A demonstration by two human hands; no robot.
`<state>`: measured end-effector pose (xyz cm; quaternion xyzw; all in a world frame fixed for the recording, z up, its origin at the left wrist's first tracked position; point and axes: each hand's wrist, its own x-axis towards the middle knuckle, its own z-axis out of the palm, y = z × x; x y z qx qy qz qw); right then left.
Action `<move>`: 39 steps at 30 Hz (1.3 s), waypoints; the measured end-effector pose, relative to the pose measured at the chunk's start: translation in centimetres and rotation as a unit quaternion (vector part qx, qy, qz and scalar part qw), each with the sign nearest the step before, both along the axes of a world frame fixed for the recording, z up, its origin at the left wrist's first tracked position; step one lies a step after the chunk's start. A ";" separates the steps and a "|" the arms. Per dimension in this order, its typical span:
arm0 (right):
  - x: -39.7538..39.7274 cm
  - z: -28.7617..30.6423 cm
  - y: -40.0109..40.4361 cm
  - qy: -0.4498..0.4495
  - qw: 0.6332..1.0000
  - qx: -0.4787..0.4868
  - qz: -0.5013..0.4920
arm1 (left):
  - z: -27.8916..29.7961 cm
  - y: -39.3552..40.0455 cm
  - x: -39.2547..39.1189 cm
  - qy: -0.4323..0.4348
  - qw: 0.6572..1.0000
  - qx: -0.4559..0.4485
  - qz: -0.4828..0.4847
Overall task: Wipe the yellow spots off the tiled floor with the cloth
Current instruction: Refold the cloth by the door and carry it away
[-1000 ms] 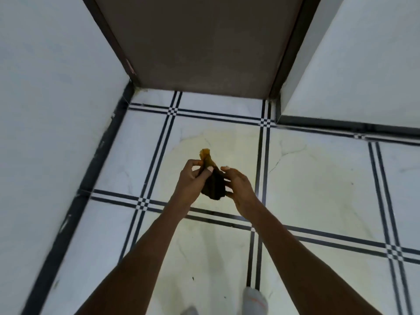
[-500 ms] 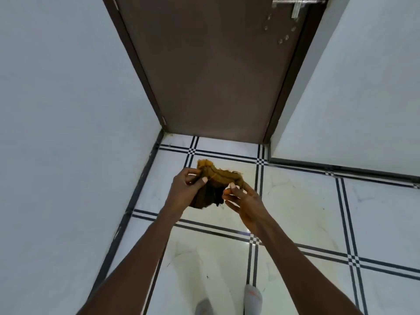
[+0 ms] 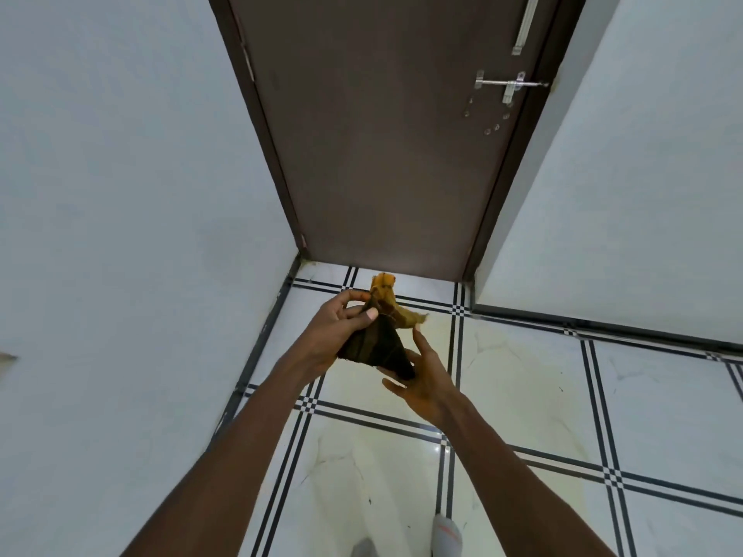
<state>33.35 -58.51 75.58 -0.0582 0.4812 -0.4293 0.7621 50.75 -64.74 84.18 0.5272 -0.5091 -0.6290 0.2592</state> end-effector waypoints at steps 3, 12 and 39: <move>0.2 1.5 -0.2 -0.073 0.996 -0.011 -0.041 | 1.1 -0.2 0.6 0.014 1.000 0.006 -0.008; -2.1 5.0 -0.1 -0.028 0.992 -0.096 -0.077 | 0.4 -1.6 2.5 -0.069 0.991 -0.049 0.103; -4.9 5.5 -0.3 0.458 0.804 -0.333 0.182 | -1.6 2.2 -6.4 0.046 0.988 0.057 0.133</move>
